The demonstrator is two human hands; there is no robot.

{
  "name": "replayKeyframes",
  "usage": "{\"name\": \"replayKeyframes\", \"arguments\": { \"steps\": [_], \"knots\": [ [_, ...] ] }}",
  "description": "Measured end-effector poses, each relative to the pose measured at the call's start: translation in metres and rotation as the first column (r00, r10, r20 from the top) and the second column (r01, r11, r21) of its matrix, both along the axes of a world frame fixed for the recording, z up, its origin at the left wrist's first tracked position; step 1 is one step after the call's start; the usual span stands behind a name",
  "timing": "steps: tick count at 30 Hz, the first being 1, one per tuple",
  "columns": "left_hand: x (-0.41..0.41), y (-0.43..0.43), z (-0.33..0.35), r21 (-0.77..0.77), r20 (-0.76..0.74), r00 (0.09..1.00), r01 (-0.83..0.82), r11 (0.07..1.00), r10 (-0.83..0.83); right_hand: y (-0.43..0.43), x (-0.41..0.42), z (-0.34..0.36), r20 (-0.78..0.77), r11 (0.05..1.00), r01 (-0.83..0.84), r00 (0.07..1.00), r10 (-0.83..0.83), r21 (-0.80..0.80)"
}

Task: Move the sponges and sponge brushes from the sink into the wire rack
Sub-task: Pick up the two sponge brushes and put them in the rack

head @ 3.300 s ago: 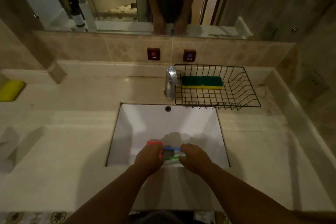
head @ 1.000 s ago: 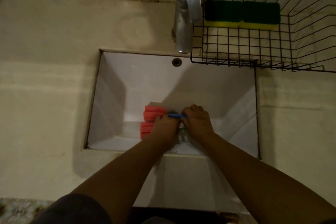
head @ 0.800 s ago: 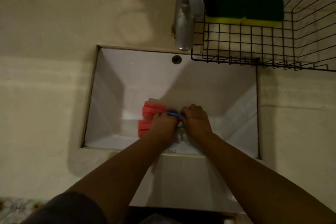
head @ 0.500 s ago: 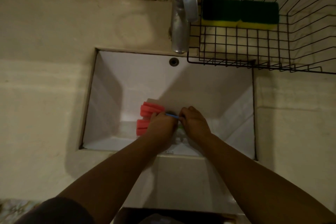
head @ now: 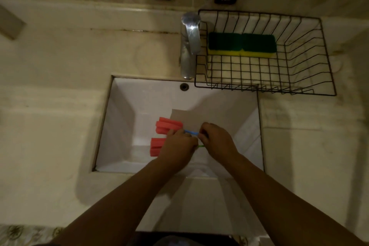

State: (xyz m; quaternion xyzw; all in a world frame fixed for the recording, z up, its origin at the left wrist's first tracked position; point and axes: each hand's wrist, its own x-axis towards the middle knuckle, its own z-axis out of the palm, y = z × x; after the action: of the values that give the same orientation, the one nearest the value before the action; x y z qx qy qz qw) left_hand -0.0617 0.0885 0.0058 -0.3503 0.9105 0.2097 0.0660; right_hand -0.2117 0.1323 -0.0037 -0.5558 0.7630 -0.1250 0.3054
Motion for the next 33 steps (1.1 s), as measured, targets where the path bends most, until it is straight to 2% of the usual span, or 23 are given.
{"name": "replayKeyframes", "arguments": {
  "steps": [3, 6, 13, 16, 19, 21, 33],
  "knots": [
    [-0.002, -0.001, 0.02, -0.148, -0.02, 0.994, 0.105, 0.983, -0.109, -0.002, -0.007, 0.023, -0.007, 1.0, -0.003, 1.0, 0.003, -0.016],
    [-0.004, -0.003, 0.042, -0.222, -0.032, 0.988, 0.139, 0.965, -0.15, -0.006, -0.012, 0.047, -0.043, 0.998, 0.0, 0.999, -0.003, -0.068],
    [-0.011, -0.015, 0.103, -0.357, -0.095, 0.991, 0.051, 0.933, -0.09, -0.021, -0.021, 0.115, -0.096, 0.973, -0.001, 0.995, -0.022, -0.229],
    [-0.011, -0.025, 0.129, -0.422, -0.202, 0.978, -0.032, 0.906, -0.059, -0.031, -0.023, 0.143, -0.089, 0.947, -0.035, 0.996, 0.007, -0.32],
    [-0.014, -0.034, 0.156, -0.424, -0.369, 0.929, -0.135, 0.896, -0.035, -0.039, -0.024, 0.167, -0.09, 0.912, -0.06, 0.996, 0.026, -0.405],
    [-0.015, -0.038, 0.172, -0.419, -0.43, 0.902, -0.174, 0.891, -0.027, -0.045, -0.025, 0.181, -0.112, 0.899, -0.064, 0.994, 0.017, -0.433],
    [-0.024, -0.046, 0.232, -0.466, -0.489, 0.871, -0.218, 0.858, -0.044, -0.06, -0.033, 0.249, -0.158, 0.852, -0.053, 0.987, -0.035, -0.521]
  ]
}}
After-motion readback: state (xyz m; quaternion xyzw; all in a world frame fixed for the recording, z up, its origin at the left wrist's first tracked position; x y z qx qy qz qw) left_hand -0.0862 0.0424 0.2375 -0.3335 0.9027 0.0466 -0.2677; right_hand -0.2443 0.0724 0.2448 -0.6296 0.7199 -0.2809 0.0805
